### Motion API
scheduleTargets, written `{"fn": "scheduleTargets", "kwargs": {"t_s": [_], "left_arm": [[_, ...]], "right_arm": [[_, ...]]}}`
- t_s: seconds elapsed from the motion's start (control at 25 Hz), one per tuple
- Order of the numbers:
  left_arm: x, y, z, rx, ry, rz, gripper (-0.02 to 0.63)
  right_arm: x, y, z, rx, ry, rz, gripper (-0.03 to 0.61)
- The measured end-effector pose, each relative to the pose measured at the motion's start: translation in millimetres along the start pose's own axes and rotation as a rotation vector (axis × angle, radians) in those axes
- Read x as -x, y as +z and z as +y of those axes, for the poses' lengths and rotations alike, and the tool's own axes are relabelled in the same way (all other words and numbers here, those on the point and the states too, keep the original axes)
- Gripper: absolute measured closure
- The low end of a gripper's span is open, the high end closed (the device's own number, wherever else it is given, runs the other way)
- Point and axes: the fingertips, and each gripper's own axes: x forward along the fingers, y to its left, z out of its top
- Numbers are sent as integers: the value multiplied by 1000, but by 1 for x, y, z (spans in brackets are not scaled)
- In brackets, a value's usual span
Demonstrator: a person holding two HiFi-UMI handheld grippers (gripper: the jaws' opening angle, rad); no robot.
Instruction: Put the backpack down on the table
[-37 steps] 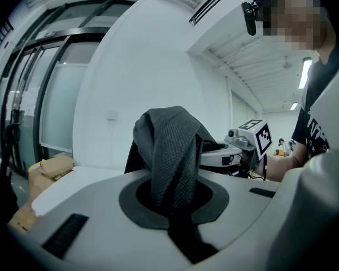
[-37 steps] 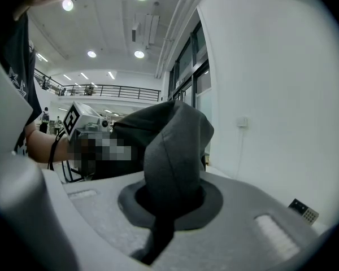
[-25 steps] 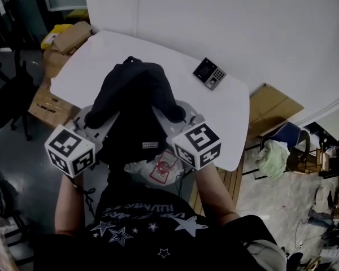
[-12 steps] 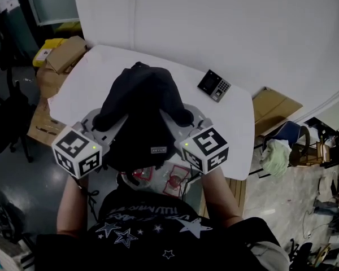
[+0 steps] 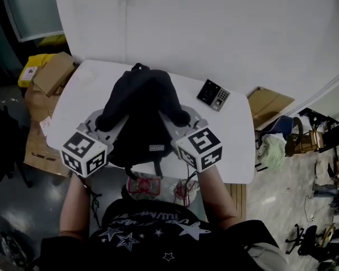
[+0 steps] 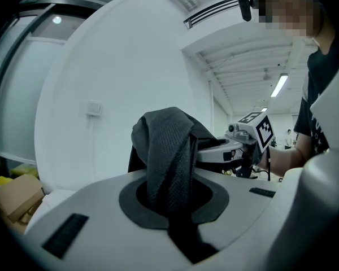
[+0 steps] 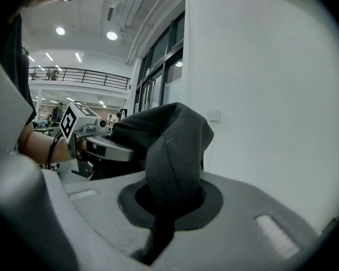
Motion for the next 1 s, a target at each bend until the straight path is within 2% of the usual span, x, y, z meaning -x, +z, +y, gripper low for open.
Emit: {"fn": "scheduleTargets", "kwargs": {"t_s": [0.4, 0.68, 1.0], "left_arm": [[-32, -8, 65, -33, -50, -19, 569], [-50, -13, 86, -79, -104, -18, 569], [-53, -24, 95, -37, -138, -40, 568]], "right_arm": [[-59, -1, -28, 2, -104, 47, 572], [-75, -7, -40, -25, -174, 54, 572], [-82, -15, -39, -7, -178, 48, 571]]}}
